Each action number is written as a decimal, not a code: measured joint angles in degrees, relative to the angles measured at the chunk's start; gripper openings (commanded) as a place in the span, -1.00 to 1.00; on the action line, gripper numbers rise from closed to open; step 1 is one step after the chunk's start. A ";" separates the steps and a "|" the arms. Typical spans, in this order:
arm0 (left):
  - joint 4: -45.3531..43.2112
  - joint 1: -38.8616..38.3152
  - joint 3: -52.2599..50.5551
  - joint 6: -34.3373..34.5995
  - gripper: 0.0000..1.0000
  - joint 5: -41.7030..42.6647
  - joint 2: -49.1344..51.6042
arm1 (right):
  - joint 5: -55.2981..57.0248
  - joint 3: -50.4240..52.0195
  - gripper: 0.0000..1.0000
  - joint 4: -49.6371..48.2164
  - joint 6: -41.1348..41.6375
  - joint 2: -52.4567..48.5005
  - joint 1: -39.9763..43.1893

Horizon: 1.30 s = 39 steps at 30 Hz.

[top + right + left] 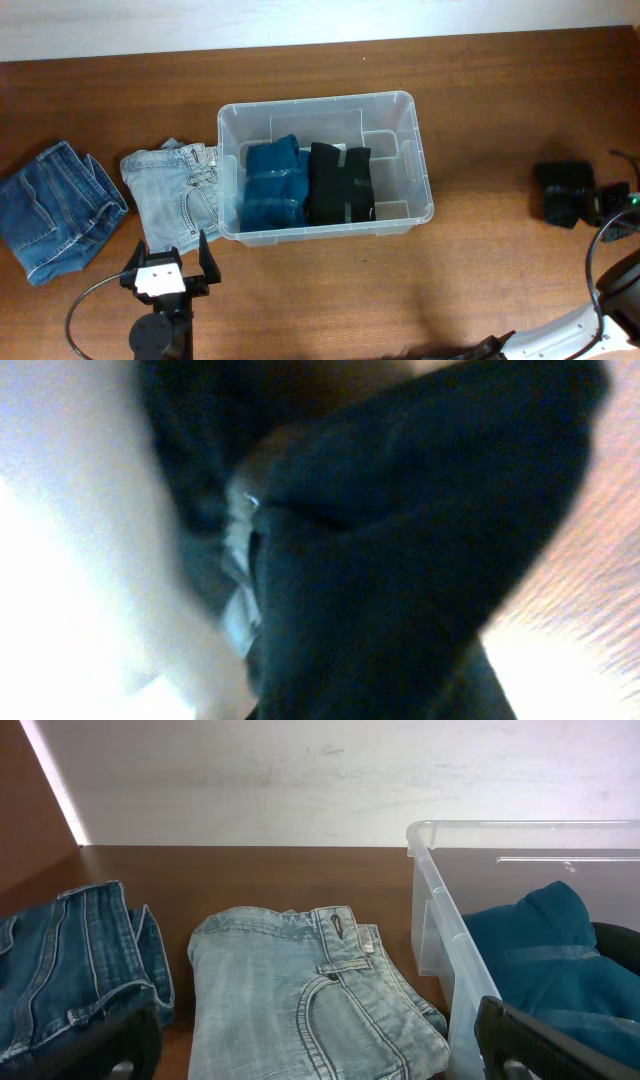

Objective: Pack container
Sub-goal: 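Carry the black garment left into the bin's right side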

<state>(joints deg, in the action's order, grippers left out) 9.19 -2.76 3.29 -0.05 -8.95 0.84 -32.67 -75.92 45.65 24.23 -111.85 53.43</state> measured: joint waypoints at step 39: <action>0.00 0.00 0.02 0.00 0.99 0.00 0.00 | 29.42 -31.87 -0.92 40.09 -58.51 10.43 -70.38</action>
<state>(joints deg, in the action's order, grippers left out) 9.19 -2.76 3.31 -0.05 -8.95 0.84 -3.25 -107.79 85.73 -34.28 -101.43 -16.95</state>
